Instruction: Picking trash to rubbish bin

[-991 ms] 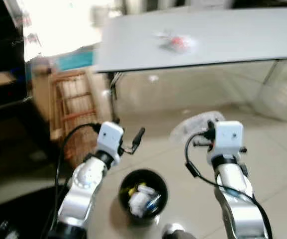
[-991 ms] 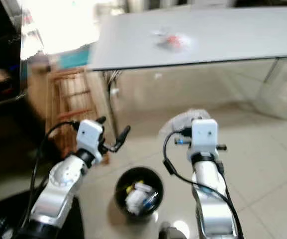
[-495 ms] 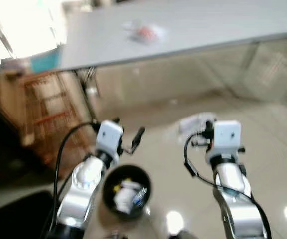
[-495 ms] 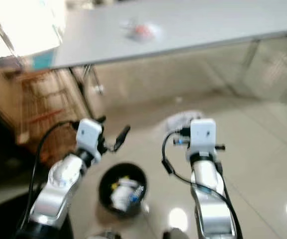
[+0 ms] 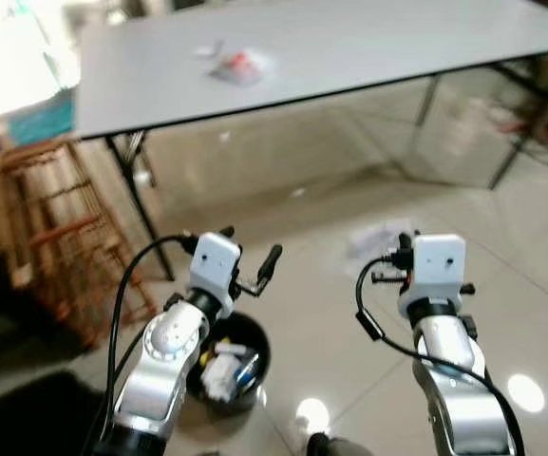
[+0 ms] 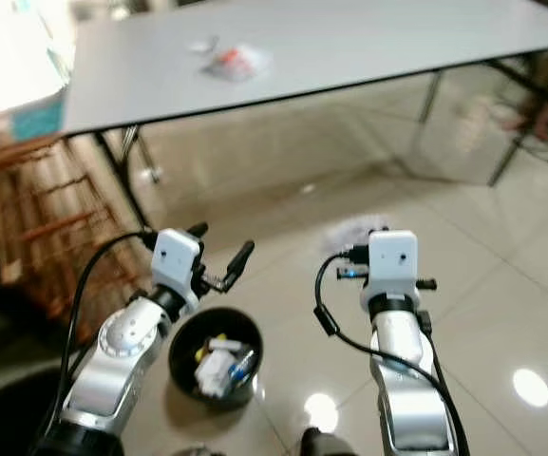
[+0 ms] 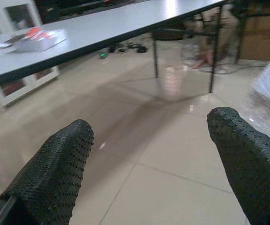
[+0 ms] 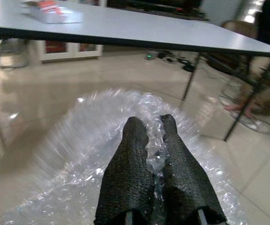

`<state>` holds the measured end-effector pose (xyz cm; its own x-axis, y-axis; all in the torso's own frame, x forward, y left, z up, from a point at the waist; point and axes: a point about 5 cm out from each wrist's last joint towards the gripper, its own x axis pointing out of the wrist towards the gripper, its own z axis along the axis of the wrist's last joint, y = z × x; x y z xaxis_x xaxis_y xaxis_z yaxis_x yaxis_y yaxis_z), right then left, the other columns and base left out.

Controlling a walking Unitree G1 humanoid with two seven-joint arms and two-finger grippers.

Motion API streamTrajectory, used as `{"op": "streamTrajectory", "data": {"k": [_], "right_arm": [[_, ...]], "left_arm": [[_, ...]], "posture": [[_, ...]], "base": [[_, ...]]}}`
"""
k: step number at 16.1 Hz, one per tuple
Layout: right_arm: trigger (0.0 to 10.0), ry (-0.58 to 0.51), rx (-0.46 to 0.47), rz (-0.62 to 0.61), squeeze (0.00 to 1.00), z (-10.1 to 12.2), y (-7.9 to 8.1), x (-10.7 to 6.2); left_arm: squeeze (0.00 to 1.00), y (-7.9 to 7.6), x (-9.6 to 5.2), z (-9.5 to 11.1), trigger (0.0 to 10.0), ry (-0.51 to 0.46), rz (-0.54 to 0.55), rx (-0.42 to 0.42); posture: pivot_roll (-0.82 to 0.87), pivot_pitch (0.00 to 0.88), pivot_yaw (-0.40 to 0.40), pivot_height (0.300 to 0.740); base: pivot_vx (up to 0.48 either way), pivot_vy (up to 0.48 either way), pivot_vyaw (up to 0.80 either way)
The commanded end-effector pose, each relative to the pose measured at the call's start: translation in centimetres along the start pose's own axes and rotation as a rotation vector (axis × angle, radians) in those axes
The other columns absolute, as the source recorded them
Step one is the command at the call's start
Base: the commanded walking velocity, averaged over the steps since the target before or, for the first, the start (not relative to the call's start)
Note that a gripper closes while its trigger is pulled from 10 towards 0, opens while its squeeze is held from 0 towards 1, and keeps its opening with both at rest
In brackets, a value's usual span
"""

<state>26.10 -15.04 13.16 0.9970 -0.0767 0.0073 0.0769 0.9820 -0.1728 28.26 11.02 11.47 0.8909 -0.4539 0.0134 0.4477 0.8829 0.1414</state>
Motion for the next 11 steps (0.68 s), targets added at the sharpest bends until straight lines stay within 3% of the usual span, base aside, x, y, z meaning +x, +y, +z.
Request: {"op": "streamTrajectory", "data": {"k": [1,11], "right_arm": [[10.0,-0.011,0.000,0.016,0.00,0.28,0.24,-0.08],[10.0,-0.013,0.006,0.027,0.00,0.24,0.56,0.03]], "left_arm": [[0.00,0.29,-0.13,-0.04,10.0,0.010,0.017,0.006],[0.00,0.58,0.10,-0.01,10.0,0.011,0.036,0.009]], "posture": [[0.00,0.106,0.032,0.740],[0.01,0.102,0.036,0.740]], "base": [[0.000,0.000,0.80],[0.000,0.000,0.78]]}}
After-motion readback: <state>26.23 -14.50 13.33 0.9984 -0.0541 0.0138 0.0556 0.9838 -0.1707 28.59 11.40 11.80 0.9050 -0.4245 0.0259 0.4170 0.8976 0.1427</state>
